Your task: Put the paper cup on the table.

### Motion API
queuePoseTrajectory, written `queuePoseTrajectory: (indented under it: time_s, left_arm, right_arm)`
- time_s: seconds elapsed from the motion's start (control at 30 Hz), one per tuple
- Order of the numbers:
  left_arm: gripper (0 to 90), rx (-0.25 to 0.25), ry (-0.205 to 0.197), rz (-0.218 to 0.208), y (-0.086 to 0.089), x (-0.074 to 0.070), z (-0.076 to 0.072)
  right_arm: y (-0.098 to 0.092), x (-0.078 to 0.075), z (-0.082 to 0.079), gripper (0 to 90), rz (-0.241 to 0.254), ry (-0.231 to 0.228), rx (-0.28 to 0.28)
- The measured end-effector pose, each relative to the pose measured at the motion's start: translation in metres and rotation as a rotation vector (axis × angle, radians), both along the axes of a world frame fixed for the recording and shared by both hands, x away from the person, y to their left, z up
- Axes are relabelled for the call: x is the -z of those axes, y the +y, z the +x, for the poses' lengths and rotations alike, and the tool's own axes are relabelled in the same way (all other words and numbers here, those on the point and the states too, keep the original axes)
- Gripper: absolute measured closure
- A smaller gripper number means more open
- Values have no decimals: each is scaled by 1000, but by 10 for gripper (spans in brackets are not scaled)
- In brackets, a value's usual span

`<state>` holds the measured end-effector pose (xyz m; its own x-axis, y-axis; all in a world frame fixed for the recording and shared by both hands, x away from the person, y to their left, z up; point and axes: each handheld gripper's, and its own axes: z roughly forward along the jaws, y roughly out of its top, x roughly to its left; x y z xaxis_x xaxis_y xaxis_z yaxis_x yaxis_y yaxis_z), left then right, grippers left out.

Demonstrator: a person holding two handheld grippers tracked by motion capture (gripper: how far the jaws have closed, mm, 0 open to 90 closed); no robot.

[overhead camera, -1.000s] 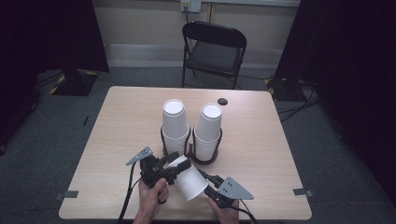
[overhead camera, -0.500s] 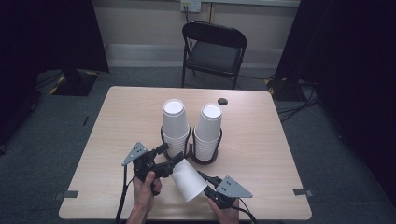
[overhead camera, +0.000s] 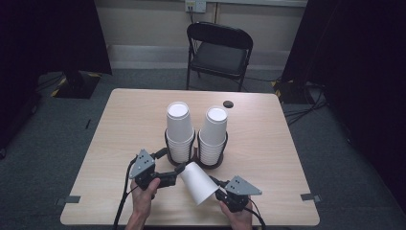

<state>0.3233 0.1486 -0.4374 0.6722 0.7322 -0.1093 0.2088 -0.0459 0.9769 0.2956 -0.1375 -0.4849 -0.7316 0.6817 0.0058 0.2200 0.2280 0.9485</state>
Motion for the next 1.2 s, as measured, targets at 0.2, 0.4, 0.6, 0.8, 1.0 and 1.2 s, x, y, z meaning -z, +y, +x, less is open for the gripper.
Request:
queuePoseTrajectory:
  time_s: [0.2,0.4,0.6,0.8,1.0,1.2]
  left_arm:
    - [158,-3,-55,122,1,-3,-10]
    - [190,4,-80,184,1,0,-16]
    - [186,20,-90,255,-4,4,-18]
    - [192,38,-87,317,-8,8,-20]
    - [186,84,-118,359,-10,11,-25]
    - [184,127,-173,438,-17,12,-29]
  right_arm:
    - [0,-3,5,855,-44,48,-23]
    - [-3,-8,10,855,-35,103,-49]
    - [-9,-15,15,855,-43,160,-69]
    - [-13,-20,19,854,-56,207,-83]
    - [-16,-28,21,854,-60,230,-109]
    - [-16,-30,21,854,-62,233,-115]
